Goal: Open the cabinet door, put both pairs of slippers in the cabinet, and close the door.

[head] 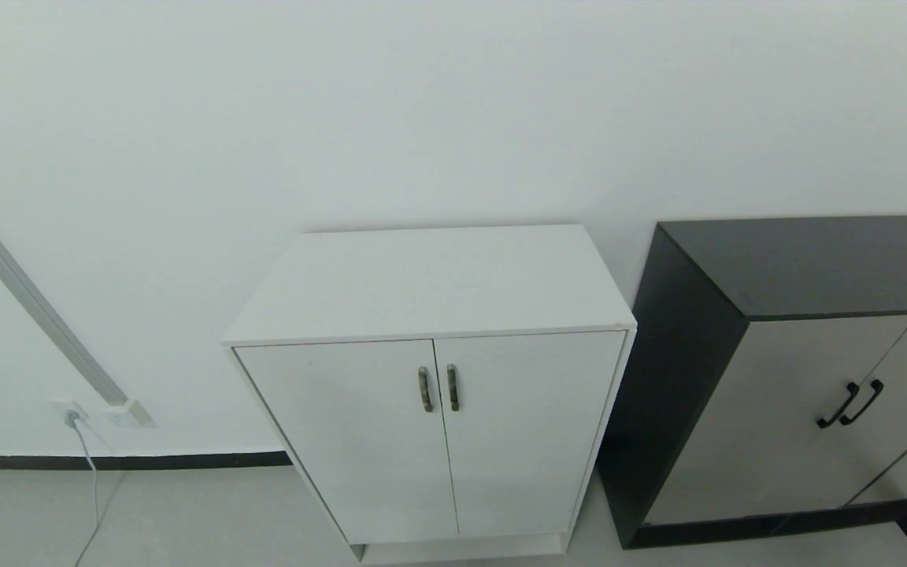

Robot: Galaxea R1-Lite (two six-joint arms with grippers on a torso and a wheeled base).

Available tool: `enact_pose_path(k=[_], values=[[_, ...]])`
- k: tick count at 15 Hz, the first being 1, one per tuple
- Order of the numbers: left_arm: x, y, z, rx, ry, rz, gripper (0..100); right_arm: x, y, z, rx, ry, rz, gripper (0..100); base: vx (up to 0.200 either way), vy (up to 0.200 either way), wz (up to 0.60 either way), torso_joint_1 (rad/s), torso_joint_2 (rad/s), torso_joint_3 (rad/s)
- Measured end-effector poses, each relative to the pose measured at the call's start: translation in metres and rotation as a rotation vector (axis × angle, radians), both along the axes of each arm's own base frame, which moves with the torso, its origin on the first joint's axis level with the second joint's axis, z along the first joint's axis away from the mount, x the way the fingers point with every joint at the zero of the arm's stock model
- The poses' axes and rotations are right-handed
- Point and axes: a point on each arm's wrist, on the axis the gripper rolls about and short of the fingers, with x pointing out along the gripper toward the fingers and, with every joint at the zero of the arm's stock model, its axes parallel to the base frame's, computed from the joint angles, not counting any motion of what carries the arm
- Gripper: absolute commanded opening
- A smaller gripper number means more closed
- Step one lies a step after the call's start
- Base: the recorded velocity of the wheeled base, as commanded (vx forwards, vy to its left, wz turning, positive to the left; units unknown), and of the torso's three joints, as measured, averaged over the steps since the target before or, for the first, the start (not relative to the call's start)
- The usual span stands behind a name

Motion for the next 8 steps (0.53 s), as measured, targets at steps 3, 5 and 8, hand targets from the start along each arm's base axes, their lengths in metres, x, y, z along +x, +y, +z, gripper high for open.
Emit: enact_pose_path(k=[3, 5, 8], values=[[0.0, 0.0, 0.0, 0.0, 0.0, 0.001, 0, -0.0024, -0.0006, -0.0004, -0.002, -0.016, 0.002, 0, 0.0, 0.0, 0.0, 0.0, 0.0, 0.0], [0.0, 0.0, 0.0, -0.001, 0.0, 0.002, 0, -0.0052, -0.0013, -0.0037, -0.017, -0.004, 0.002, 0, 0.0, 0.0, 0.0, 0.0, 0.0, 0.0], [0.0, 0.0, 0.0, -0.001, 0.0, 0.003, 0, -0.0072, -0.0019, -0.0042, -0.017, -0.025, -0.017, 0, 0.0, 0.0, 0.0, 0.0, 0.0, 0.0]])
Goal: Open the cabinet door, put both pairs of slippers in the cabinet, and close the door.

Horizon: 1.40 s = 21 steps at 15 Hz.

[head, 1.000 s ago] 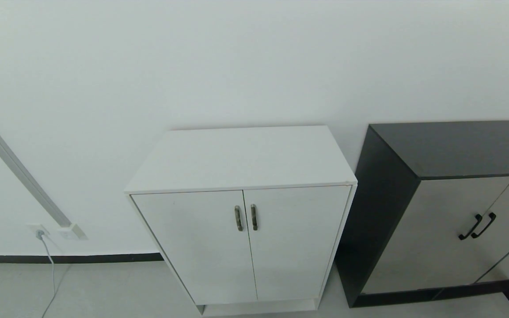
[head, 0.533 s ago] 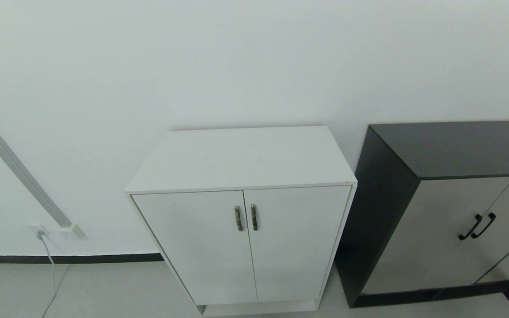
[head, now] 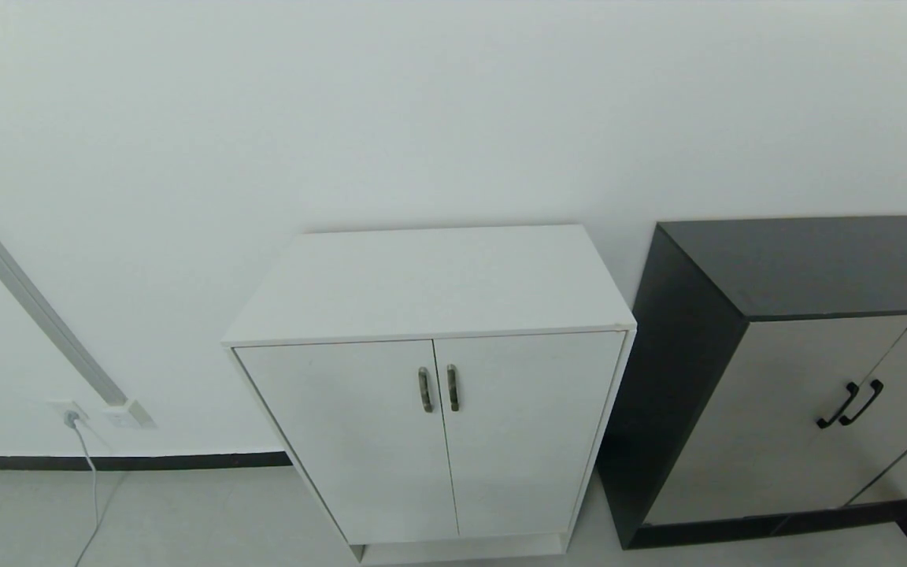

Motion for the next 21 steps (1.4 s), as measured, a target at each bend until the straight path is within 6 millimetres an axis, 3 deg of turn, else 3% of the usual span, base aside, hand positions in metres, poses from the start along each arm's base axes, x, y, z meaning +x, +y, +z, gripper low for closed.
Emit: enact_pose_path(k=[8, 16, 21], values=[[0.0, 0.0, 0.0, 0.0, 0.0, 0.0, 0, -0.01, -0.001, 0.0, 0.021, -0.132, -0.159, 0, 0.0, 0.0, 0.0, 0.0, 0.0, 0.0], [0.0, 0.0, 0.0, 0.0, 0.0, 0.0, 0, -0.024, -0.001, -0.002, 0.046, -0.306, -0.203, 0, 0.0, 0.0, 0.0, 0.0, 0.0, 0.0], [0.0, 0.0, 0.0, 0.0, 0.0, 0.0, 0, -0.027, -0.002, -0.003, 0.139, -0.338, -0.269, 0, 0.0, 0.0, 0.0, 0.0, 0.0, 0.0]])
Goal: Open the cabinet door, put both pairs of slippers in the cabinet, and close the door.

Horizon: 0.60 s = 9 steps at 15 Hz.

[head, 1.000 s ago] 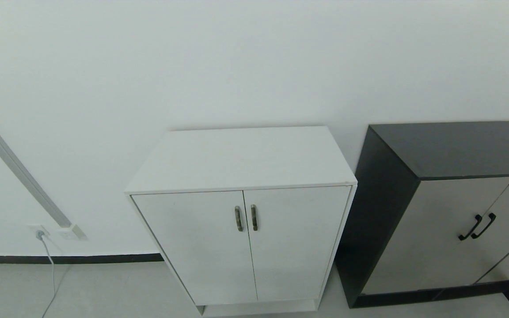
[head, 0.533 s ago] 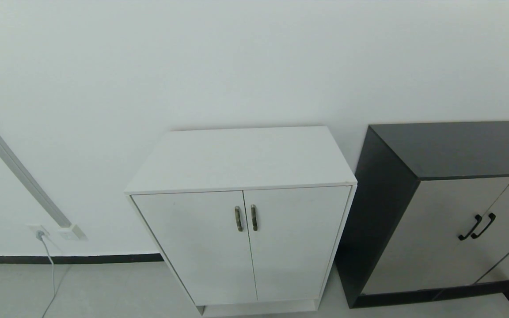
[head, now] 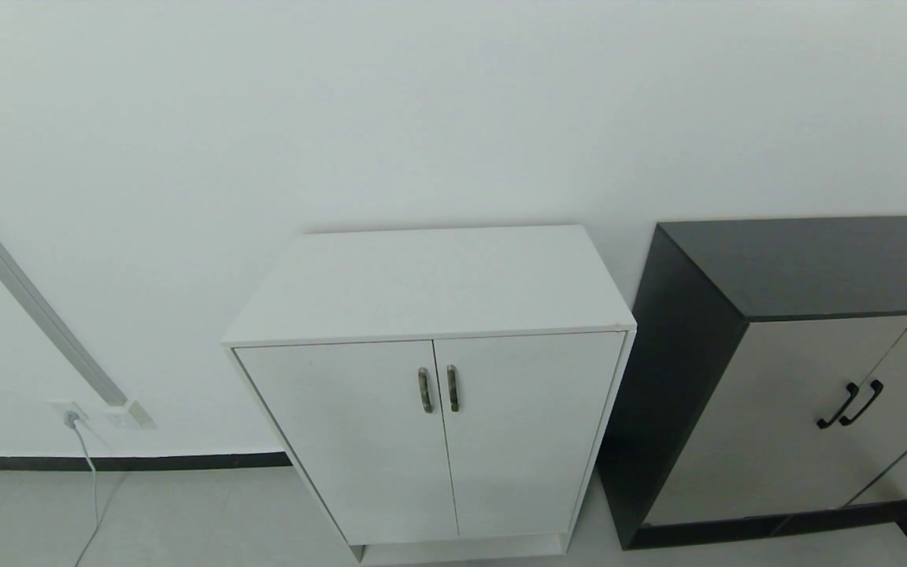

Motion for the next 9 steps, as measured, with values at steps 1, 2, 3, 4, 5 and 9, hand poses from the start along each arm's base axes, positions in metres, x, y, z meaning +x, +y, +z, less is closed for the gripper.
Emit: enact_pose_path(k=[1, 2, 3, 4, 5, 9], values=[[0.0, 0.0, 0.0, 0.001, 0.0, 0.0, 0, -0.0001, -0.0006, 0.0003, 0.014, -0.005, -0.025, 0, 0.0, 0.0, 0.0, 0.0, 0.0, 0.0], [0.0, 0.0, 0.0, 0.002, 0.0, 0.0, 0, -0.0002, -0.0006, 0.0002, 0.017, -0.006, -0.029, 0, 0.0, 0.0, 0.0, 0.0, 0.0, 0.0], [0.0, 0.0, 0.0, 0.002, 0.0, 0.0, 0, -0.0002, -0.0006, 0.0003, 0.018, -0.007, -0.03, 0, 0.0, 0.0, 0.0, 0.0, 0.0, 0.0], [0.0, 0.0, -0.0001, 0.002, 0.0, 0.0, 0, -0.0003, -0.0007, 0.0003, 0.017, -0.009, -0.031, 0, 0.0, 0.0, 0.0, 0.0, 0.0, 0.0], [0.0, 0.0, -0.0001, 0.003, 0.0, 0.0, 0, -0.0004, -0.0007, 0.0002, 0.016, -0.009, -0.031, 0, 0.0, 0.0, 0.0, 0.0, 0.0, 0.0], [0.0, 0.0, -0.0001, 0.004, 0.0, 0.0, 0, -0.0004, -0.0005, 0.0001, 0.004, -0.009, -0.025, 0, 0.0, 0.0, 0.0, 0.0, 0.0, 0.0]])
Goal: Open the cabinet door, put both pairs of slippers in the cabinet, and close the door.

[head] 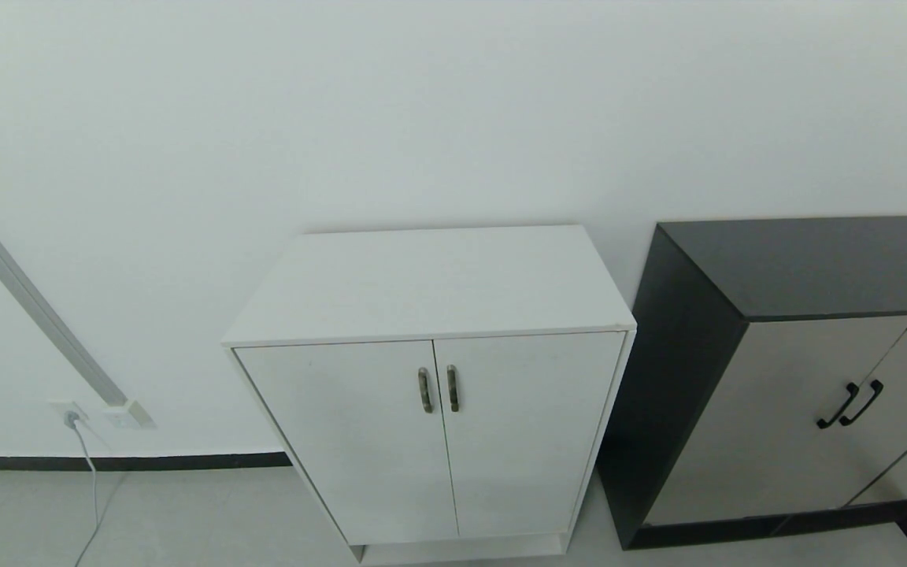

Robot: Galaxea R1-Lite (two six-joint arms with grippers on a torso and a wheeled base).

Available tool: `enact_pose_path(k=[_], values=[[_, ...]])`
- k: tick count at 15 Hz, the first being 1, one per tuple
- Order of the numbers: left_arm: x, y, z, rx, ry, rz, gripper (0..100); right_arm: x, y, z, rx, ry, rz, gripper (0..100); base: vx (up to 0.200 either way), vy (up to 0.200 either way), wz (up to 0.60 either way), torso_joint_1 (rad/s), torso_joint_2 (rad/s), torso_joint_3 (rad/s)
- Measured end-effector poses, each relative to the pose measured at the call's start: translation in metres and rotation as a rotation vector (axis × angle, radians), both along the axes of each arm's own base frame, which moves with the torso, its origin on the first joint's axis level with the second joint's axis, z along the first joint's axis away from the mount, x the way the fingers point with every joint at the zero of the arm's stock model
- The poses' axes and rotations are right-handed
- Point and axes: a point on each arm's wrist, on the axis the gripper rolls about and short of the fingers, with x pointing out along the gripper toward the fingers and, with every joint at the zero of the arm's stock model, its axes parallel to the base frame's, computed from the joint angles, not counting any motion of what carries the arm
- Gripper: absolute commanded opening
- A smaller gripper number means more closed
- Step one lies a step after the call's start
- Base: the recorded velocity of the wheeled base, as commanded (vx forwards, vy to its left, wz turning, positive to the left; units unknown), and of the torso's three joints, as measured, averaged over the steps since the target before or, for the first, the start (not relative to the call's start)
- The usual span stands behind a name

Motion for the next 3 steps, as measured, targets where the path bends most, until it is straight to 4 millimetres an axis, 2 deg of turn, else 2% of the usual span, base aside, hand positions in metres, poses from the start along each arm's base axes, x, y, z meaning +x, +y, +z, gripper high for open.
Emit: enact_pose_path(k=[3], values=[[0.0, 0.0, 0.0, 0.0, 0.0, 0.0, 0, -0.0001, 0.0, 0.0, 0.0, -0.001, 0.001, 0, 0.0, 0.0, 0.0, 0.0, 0.0, 0.0]])
